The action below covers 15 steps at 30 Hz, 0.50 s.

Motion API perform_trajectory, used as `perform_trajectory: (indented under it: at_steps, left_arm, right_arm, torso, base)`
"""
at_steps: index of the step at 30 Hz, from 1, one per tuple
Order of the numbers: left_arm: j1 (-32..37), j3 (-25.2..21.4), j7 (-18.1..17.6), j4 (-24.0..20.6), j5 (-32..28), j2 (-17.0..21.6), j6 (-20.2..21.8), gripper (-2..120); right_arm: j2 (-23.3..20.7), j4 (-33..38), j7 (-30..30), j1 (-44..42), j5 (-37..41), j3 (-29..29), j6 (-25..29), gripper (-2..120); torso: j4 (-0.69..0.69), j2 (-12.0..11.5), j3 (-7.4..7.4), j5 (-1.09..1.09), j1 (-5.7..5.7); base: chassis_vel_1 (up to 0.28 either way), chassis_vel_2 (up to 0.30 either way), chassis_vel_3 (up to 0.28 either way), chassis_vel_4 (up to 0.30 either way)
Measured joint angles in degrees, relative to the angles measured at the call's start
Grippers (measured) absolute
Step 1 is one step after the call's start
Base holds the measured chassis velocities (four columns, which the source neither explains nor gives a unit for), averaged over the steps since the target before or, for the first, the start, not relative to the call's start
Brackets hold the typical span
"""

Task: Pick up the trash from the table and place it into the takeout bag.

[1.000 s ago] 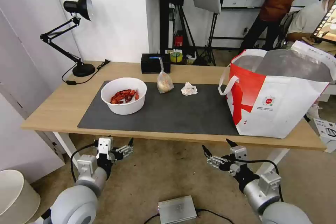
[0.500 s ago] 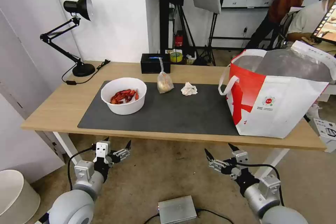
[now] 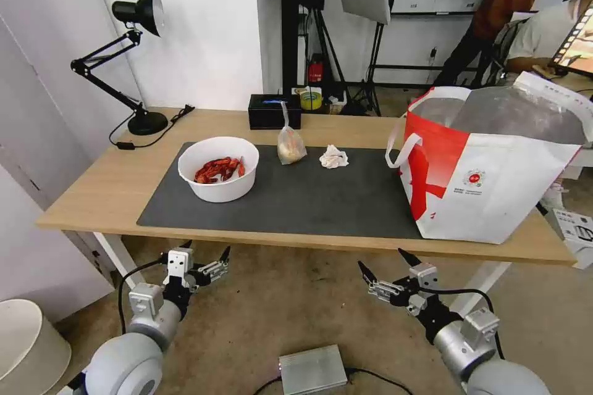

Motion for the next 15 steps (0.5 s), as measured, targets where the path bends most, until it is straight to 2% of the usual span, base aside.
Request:
perform_trajectory:
  at_steps: [15]
  left_arm:
    - [-0.16,0.65,0.06,-0.04,-0.05,-0.06,-0.3,100]
  right_arm:
    - [-0.34,0.21,0.66,0.02,0.26,-0.5,-0.09,100]
  torso:
    - [0.0,0.0,0.0,0.0,0.0]
  base:
    - [0.0,0.0,0.0,0.0]
